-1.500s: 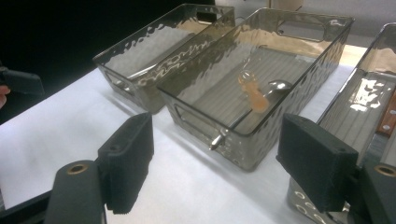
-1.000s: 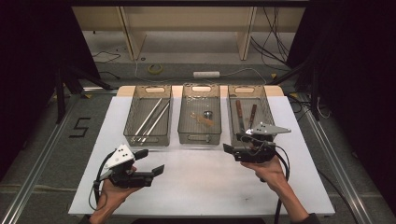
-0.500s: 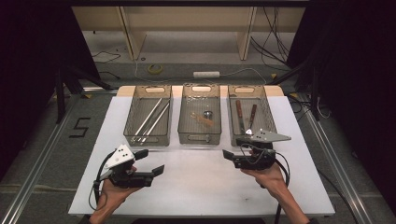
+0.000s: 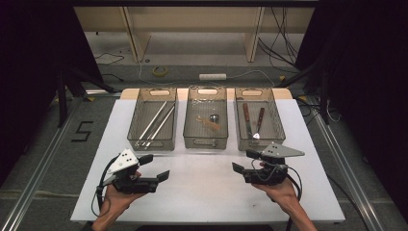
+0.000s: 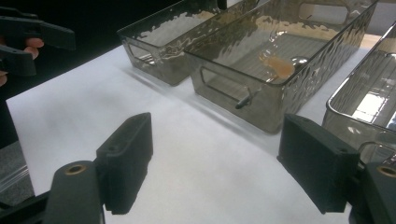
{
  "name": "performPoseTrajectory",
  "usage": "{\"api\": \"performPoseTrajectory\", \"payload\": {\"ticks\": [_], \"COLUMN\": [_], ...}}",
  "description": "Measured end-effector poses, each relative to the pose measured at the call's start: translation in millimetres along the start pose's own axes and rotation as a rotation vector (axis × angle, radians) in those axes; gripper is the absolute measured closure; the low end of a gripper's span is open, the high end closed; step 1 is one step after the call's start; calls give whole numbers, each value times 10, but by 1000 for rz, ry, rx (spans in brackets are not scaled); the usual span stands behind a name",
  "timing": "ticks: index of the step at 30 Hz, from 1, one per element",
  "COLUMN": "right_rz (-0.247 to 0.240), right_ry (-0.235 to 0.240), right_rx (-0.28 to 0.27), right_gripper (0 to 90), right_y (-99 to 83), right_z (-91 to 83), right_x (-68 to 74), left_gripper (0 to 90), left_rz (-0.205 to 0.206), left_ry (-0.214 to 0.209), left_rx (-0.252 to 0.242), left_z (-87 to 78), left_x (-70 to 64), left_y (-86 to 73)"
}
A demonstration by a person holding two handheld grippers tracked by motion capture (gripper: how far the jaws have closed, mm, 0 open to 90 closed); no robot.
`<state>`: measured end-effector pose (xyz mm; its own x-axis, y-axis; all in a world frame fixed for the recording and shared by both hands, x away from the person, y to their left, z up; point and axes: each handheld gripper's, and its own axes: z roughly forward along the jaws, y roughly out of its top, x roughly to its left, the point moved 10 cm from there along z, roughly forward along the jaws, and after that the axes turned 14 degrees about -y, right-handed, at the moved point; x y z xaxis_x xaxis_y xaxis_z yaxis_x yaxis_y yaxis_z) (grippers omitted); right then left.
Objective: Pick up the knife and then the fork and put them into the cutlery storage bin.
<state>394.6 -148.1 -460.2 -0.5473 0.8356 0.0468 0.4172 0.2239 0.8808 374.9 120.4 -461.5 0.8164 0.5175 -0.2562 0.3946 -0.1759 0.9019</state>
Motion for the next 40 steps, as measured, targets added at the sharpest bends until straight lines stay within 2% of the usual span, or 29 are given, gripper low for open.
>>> {"api": "performPoseTrajectory", "payload": {"ticks": [7,12,16,19,22,40], "right_rz": [7,1,-9,-5,6,3], "right_ry": [-5,-16,-46,-43,-47,-52], "right_rx": [-22,-12,-6,-3,-8,-16], "right_gripper": [270,270,270,270,270,264], "right_y": [-69,-187,-272,-310,-317,-304], "right_z": [-73,-112,-127,-146,-162,-175], "right_x": [-4,-9,-53,-59,-75,-81], "left_gripper": [153,153,153,153,153,153], "left_rz": [0,-1,0,0,-1,3], "left_ry": [-3,-8,-11,-14,-18,-23], "left_rx": [1,1,1,1,3,11], "left_z": [5,6,8,10,14,24], "left_x": [-6,-11,-16,-16,-25,-30], "left_y": [-2,-2,-2,-3,-5,-14]}}
